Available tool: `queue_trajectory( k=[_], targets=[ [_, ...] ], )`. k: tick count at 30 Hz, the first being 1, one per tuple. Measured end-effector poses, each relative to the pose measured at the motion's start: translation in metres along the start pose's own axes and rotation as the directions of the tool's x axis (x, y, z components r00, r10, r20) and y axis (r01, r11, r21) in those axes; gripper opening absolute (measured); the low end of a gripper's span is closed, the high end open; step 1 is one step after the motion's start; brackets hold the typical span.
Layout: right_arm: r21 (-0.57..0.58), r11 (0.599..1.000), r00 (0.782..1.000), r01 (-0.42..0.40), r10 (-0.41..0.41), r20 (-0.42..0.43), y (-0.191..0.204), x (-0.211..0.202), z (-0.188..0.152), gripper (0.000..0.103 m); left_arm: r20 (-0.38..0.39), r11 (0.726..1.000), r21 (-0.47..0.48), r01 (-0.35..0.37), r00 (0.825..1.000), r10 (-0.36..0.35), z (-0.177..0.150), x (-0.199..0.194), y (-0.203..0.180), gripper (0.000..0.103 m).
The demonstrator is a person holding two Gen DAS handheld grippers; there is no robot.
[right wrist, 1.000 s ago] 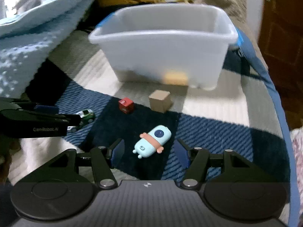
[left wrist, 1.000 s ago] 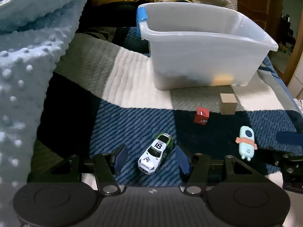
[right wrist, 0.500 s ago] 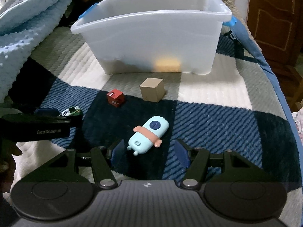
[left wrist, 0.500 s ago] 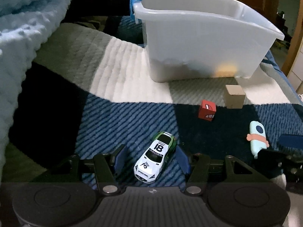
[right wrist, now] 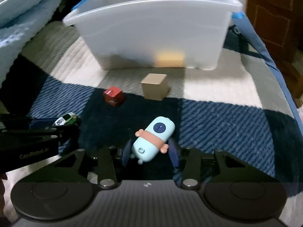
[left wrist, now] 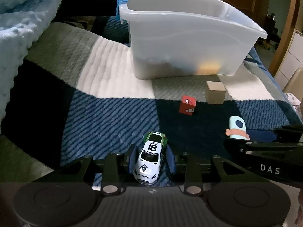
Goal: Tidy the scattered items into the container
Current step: 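Grasp the white race car with the left tool while the right tool grasps the light-blue capsule toy, then lift the white car and capsule toy and carry them over the bin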
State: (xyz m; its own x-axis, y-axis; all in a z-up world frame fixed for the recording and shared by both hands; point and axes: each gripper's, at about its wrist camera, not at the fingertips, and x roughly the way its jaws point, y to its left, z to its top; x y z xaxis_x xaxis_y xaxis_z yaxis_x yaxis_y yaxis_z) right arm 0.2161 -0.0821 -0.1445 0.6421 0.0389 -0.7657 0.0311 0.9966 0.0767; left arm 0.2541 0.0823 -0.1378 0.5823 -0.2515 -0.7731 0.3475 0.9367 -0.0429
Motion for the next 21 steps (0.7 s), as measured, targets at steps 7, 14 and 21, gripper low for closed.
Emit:
queue_trajectory(
  k=[7, 14, 21],
  targets=[
    [-0.028, 0.999, 1.0, -0.019, 0.019, 0.019, -0.007, -0.019, 0.0, 0.046, 0.01, 1.0, 0.021, -0.021, 1.0, 0.021, 0.004, -0.019, -0.009, 0.037],
    [-0.071, 0.998, 0.999, 0.001, 0.003, 0.047, -0.017, -0.038, 0.006, 0.046, 0.032, 0.998, 0.056, -0.027, 0.999, 0.025, 0.008, -0.041, -0.03, 0.037],
    [-0.082, 0.997, 0.997, 0.001, 0.005, 0.076, -0.026, -0.058, 0.017, 0.046, 0.054, 0.994, 0.099, -0.042, 0.998, 0.036, 0.012, -0.061, -0.049, 0.036]
  ],
)
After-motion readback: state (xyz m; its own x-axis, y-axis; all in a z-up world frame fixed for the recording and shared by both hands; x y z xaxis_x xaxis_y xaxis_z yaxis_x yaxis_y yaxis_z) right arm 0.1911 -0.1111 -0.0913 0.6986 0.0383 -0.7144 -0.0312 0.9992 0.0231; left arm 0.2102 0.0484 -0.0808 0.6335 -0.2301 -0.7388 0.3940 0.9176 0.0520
